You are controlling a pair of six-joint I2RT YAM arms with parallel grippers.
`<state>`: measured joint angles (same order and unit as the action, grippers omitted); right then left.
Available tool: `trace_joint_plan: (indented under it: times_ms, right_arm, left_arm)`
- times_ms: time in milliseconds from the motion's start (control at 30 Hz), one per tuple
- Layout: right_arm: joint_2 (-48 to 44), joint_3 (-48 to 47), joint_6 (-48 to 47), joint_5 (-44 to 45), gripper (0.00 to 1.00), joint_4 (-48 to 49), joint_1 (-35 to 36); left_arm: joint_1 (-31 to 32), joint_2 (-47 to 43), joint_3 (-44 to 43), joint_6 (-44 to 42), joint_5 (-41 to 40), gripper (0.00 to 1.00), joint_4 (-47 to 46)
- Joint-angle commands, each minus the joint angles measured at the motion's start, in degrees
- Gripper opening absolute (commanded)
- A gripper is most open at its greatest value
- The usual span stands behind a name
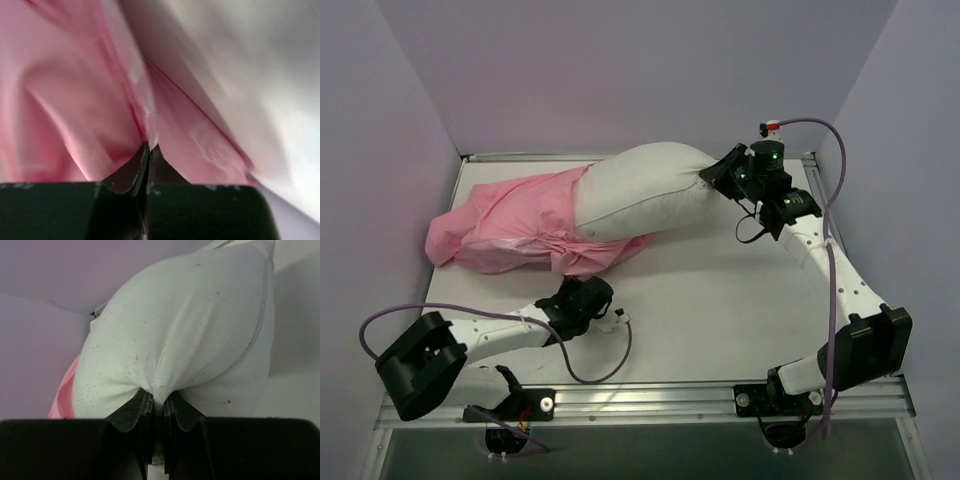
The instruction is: Remove the pillowcase from the pillow
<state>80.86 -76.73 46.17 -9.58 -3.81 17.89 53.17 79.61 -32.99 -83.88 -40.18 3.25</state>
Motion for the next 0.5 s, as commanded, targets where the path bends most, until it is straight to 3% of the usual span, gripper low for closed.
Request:
trace_joint_plan:
  times_ms: [0,33,167,200,300,333,467]
  right_arm:
    - [-2.7,-1.5,-3.7,1.8,0.0,4.0,-4.1]
    - [-2.6,-1.2,-4.8,1.8,0.0,4.0,-5.5]
    - [-2.5,0.8,-5.7,-0.1,0.0,4.0,-9.6]
    - [-2.7,1.7,-5.9,-0.9,0.0,4.0,-10.4]
    - [-3.1,3.2,-6.3,-2.4,0.0,4.0,-12.5]
    - [-3.2,3.7,-6.4,-2.5,0.0,4.0,-13.0]
    - [-3.9,5.1,-6.9,-3.8,0.0,4.0,-14.5]
  left_arm:
    - [-3.2,-9.5,2.1,4.1,1.8,0.02,20.9]
    - [-4.6,-11.1,3.5,4.6,2.4,0.02,26.9]
    - [-14.8,-17.5,6.7,0.5,3.8,0.02,35.1]
    - [-20.2,-19.0,6.9,-0.7,4.1,0.02,36.1]
    - [-29.4,-20.5,6.5,-9.4,6.3,0.02,35.7]
    - [-36.0,-20.4,6.2,-11.4,7.7,0.02,34.6]
    - [-46.7,-17.6,2.6,-16.3,9.9,0.02,30.3]
